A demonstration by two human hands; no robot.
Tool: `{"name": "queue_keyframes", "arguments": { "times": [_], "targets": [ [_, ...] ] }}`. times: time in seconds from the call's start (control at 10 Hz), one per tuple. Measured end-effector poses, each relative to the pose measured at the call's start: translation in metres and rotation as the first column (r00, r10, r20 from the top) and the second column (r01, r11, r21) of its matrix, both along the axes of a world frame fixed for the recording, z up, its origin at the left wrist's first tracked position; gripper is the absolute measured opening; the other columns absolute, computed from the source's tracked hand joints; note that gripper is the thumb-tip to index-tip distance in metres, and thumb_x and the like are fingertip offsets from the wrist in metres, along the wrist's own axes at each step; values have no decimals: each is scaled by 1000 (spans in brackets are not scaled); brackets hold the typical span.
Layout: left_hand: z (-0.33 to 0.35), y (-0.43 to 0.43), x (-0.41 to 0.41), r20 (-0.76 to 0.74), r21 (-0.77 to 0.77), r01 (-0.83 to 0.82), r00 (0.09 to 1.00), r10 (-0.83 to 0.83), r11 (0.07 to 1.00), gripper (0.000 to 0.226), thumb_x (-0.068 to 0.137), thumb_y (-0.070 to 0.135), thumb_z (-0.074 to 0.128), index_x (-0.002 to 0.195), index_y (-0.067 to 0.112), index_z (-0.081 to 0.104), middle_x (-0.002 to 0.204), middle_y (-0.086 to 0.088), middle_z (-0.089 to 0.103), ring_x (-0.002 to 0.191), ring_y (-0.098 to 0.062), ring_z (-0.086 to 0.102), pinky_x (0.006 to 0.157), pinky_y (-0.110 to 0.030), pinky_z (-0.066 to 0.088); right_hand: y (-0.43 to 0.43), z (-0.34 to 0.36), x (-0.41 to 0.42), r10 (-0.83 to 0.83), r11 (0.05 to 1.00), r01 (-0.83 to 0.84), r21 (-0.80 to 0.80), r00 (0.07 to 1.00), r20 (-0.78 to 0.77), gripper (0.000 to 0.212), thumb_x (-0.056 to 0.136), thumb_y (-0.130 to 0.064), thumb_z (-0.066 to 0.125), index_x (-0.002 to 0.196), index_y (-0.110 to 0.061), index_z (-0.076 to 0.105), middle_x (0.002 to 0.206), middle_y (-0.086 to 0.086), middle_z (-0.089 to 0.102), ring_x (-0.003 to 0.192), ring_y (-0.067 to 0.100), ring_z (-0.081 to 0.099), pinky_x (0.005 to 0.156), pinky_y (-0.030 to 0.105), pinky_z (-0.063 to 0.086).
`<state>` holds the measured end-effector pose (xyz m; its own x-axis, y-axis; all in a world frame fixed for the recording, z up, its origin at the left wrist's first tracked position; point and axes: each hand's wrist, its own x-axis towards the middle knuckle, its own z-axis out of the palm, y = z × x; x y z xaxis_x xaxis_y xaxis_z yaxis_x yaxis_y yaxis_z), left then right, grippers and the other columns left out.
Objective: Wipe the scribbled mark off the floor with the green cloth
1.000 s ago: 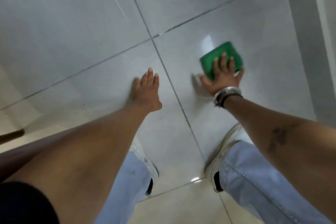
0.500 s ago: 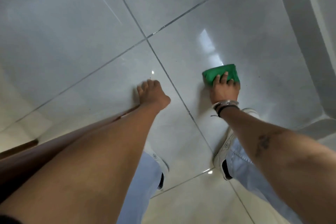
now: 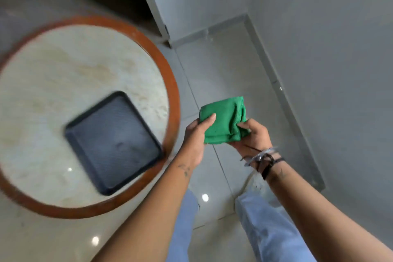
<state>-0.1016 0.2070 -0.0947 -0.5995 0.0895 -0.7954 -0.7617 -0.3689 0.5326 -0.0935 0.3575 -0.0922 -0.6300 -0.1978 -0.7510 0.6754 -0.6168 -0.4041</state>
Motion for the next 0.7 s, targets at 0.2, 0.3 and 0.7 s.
{"name": "queue_keyframes", "arguments": {
  "times": [0.2, 0.3, 0.7],
  "targets": [
    [85, -119, 9, -113, -311, -59, 993, 25, 949, 23, 84, 15, 72, 104, 4, 70, 99, -19, 75, 82, -23, 73, 72, -35, 61, -115, 83, -23, 444, 765, -386, 516, 896, 13, 18, 79, -19, 74, 93, -10, 66, 102, 19, 69, 82, 27, 68, 69, 37, 60],
    [77, -159, 29, -63, -443, -113, 993, 95, 889, 17, 84, 15, 72, 99, 8, 69, 94, -14, 75, 72, -18, 71, 57, -21, 57, -169, 70, -18, 563, 587, -450, 673, 824, 60, 16, 80, -13, 72, 93, -5, 66, 96, 19, 72, 82, 32, 68, 75, 43, 59],
    [60, -199, 65, 384, -851, 429, 902, -198, 303, 41, 84, 35, 63, 117, 10, 58, 120, -14, 64, 109, -35, 63, 85, -40, 52, -216, 42, 22, 804, -96, -231, 968, 555, 212, 35, 80, -31, 66, 110, -13, 62, 109, 11, 56, 101, 32, 55, 82, 36, 49]
  ]
}}
